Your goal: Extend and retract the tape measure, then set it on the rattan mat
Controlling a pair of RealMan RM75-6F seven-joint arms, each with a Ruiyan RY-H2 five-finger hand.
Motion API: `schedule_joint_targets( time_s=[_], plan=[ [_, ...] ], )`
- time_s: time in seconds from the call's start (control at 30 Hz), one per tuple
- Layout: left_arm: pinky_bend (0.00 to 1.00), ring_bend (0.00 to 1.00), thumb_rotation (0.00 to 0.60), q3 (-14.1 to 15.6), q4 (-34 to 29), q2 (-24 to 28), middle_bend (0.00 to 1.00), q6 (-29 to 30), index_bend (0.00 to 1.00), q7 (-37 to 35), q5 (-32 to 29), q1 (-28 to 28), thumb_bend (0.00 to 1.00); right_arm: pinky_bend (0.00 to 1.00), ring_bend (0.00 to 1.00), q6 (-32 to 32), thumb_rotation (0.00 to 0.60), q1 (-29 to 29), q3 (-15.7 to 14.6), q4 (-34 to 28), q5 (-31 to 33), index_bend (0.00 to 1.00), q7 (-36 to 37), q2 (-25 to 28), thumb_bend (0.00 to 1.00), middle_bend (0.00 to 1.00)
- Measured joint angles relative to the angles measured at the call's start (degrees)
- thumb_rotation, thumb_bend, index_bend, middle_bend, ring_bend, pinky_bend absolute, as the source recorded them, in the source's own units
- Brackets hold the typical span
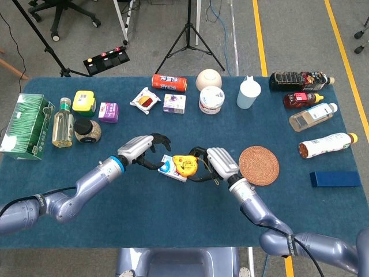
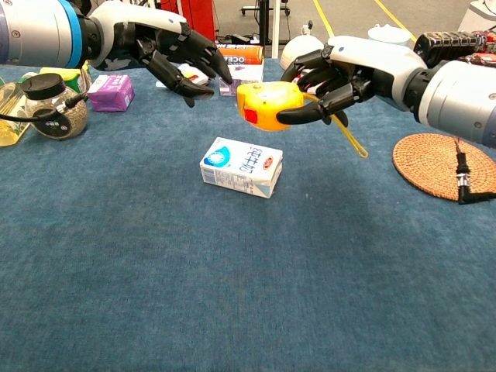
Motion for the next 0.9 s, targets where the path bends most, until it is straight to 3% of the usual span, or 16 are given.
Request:
schedule_joint_targets(
  time_s=[0.17,0.6,0.9],
  plan=[
    [0.23,0.00,0.600,-0.72,-0.97,0.72,0.01,0.92,0.04,0.05,0.44,0.77,0.29,0.69,0.67,0.06,0.409,-0.14,-0.07,0.12,-0.10,0.52,0.33,0.19,0.27,0.50],
    [0.22,0.00,0.600,-2.28,-4.48,7.38,0.00,4.46,0.04,-2.38,4.89,5.89,0.28,0.69,0.67,0.48,0.410,-1.15,-0.38,0.61,-0.21,0.52,1.20,1.86,0.27,0.50],
    [0.22,0.00,0.600,-0.34,-8.40,15.74,0.00,7.52,0.04,-4.04,12.90,12.53,0.28,0.69,0.67,1.46,0.406,-3.63,-1.93,1.36,-0.88,0.52,2.22,4.83,0.27,0.50]
  ],
)
